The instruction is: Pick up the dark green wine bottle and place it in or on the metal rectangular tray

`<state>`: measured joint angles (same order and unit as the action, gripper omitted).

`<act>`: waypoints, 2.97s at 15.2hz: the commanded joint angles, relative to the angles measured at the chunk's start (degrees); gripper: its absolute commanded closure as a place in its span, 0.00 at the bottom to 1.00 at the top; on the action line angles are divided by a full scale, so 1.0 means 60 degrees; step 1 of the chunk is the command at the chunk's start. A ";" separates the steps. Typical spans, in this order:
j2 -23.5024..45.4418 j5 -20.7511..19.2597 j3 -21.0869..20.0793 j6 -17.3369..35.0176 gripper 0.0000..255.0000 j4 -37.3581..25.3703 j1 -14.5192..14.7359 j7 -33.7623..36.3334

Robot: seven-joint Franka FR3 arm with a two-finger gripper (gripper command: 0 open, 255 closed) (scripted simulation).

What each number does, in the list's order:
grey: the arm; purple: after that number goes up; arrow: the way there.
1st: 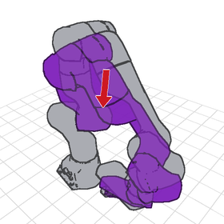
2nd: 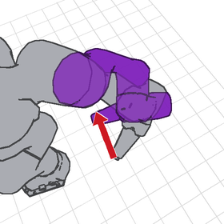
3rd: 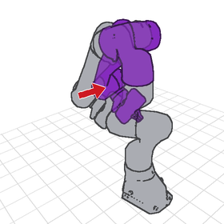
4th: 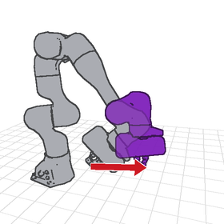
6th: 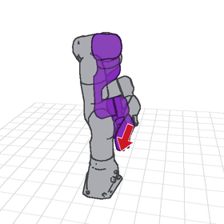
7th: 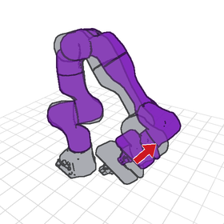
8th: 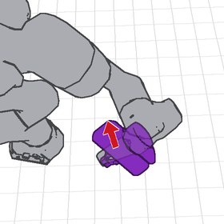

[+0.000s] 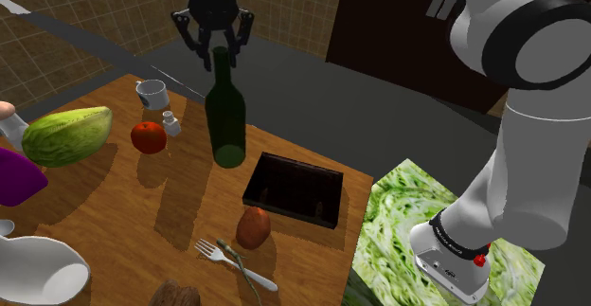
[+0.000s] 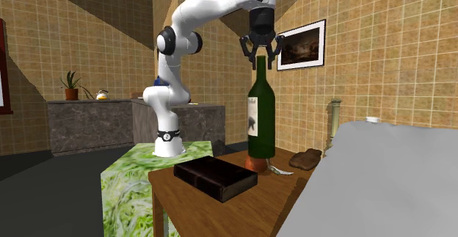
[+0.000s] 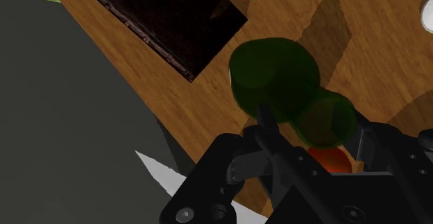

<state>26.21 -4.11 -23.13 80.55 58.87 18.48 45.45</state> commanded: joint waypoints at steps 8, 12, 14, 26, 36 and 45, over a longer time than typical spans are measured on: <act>-0.3484 0.1278 0.0150 -0.0139 1.00 0.3221 -0.1385 -0.1027; -0.4700 0.1705 0.0434 -0.0605 1.00 0.3937 -0.1755 -0.1572; -0.5248 0.1871 0.0616 -0.0899 1.00 0.4189 -0.1898 -0.1847; -0.6439 0.2149 0.0896 0.0126 1.00 0.6404 -0.2023 -0.2414; -0.6803 0.2245 0.0883 0.1429 1.00 0.8069 -0.1993 -0.2604; -0.6934 0.2310 0.0833 0.2577 1.00 0.9350 -0.1959 -0.2730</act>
<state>-15.51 9.76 -18.08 95.33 114.46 6.71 29.10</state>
